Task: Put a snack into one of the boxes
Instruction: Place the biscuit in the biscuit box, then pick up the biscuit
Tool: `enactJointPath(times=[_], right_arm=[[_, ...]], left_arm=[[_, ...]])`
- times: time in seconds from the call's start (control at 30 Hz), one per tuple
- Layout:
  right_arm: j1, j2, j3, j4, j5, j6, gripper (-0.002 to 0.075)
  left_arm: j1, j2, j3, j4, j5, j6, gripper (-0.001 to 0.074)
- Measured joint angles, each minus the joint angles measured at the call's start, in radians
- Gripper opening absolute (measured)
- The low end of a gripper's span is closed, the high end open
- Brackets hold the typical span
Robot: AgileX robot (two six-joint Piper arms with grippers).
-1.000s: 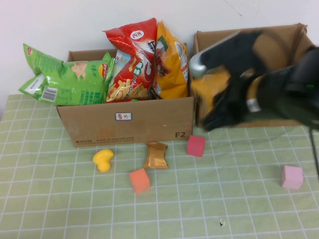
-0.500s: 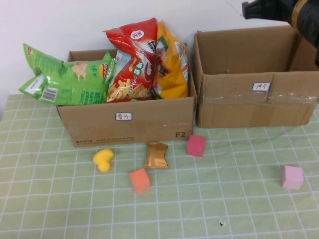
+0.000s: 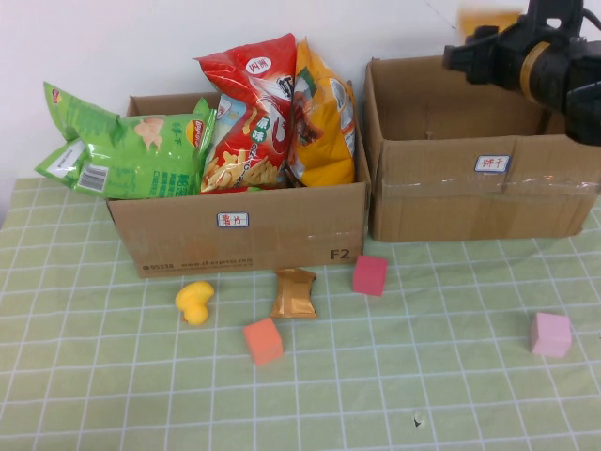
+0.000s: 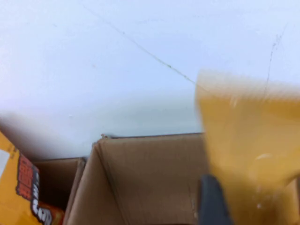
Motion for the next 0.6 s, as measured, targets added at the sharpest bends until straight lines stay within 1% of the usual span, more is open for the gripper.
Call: enactJointPath(times=[0.07,0.13,0.23,0.3,0.33,0.37,0.43,0.47,0.5,0.53,0.6], right_arm=[[0.000,0.000,0.000,0.000,-0.010,0.001,0.0456],[-0.002,-0.002,-0.002,-0.002,-0.032,0.004,0.0496],[-0.002,-0.029,-0.002,-0.004,-0.093,0.027,0.0514],[-0.002,-0.062,-0.002,-0.029,-0.171,0.069,0.0491],[-0.002,-0.078,-0.002,-0.059,-0.212,0.098,0.0465],[-0.002,-0.099,-0.002,-0.101,-0.270,0.141,0.0416],[0.002,-0.133,-0.002,-0.148,-0.396,0.190,0.0279],[0.005,-0.148,-0.002,-0.165,-0.463,0.199,0.0187],[0.009,-0.158,-0.002,-0.174,-0.527,0.203,0.0125],[0.011,-0.167,-0.002,-0.184,-0.572,0.208,0.0085],[0.028,-0.169,-0.002,-0.196,-0.653,0.224,0.0043]], left_arm=[[0.000,0.000,0.000,0.000,0.000,0.000,-0.0003],[0.000,0.000,0.000,0.000,0.000,0.000,-0.0003],[0.000,0.000,0.000,0.000,0.000,0.000,-0.0003],[0.000,0.000,0.000,0.000,0.000,0.000,-0.0003],[0.000,0.000,0.000,0.000,0.000,0.000,-0.0003],[0.000,0.000,0.000,0.000,0.000,0.000,-0.0002],[0.000,0.000,0.000,0.000,0.000,0.000,-0.0003],[0.000,0.000,0.000,0.000,0.000,0.000,-0.0003],[0.000,0.000,0.000,0.000,0.000,0.000,-0.0003],[0.000,0.000,0.000,0.000,0.000,0.000,-0.0003],[0.000,0.000,0.000,0.000,0.000,0.000,-0.0002]])
